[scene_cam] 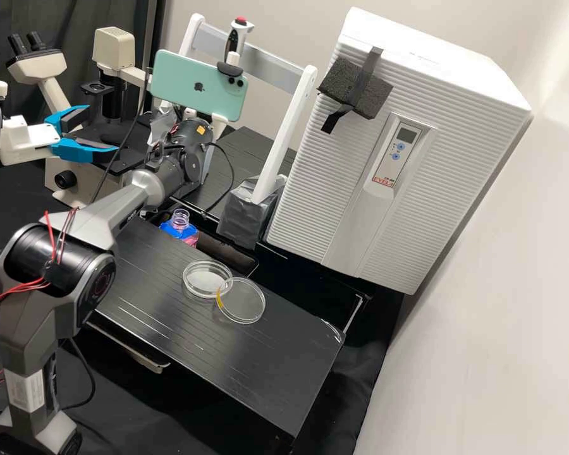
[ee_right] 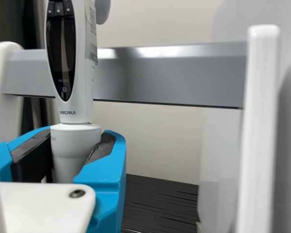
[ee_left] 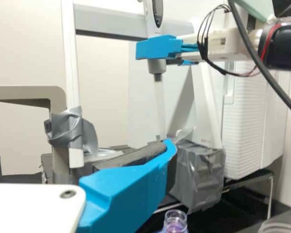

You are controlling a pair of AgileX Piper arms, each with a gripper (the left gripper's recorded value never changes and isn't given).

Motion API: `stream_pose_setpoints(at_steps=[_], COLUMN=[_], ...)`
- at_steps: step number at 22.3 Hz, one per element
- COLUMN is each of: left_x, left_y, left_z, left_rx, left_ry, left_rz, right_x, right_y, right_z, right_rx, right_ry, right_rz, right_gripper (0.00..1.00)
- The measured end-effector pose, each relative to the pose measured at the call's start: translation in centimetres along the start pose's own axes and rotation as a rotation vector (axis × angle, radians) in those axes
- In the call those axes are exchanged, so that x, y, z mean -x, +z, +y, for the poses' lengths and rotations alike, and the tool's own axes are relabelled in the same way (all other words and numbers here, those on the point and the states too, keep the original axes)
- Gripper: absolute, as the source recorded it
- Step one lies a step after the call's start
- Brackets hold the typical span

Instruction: Use the pipette

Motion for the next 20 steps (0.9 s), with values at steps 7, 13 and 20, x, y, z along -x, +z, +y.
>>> stream_pose_setpoints(at_steps=[7, 13, 20], left_x=[1.15, 1.0, 0.35], left_y=[0.0, 0.1, 0.3], left_z=[3.0, 5.8, 7.3], left_rx=[-0.025, -0.053, -0.094], left_ry=[0.085, 0.176, 0.206], left_rz=[0.0, -0.009, -0.017], right_x=[-0.4, -0.4, -0.4], right_y=[-0.4, -0.4, -0.4], right_z=[1.4, 1.5, 1.4], right_rx=[0.009, 0.009, 0.006], right_ry=[0.033, 0.034, 0.027], right_rz=[-0.011, -0.014, -0.026], right_gripper=[0.0, 0.0, 0.0])
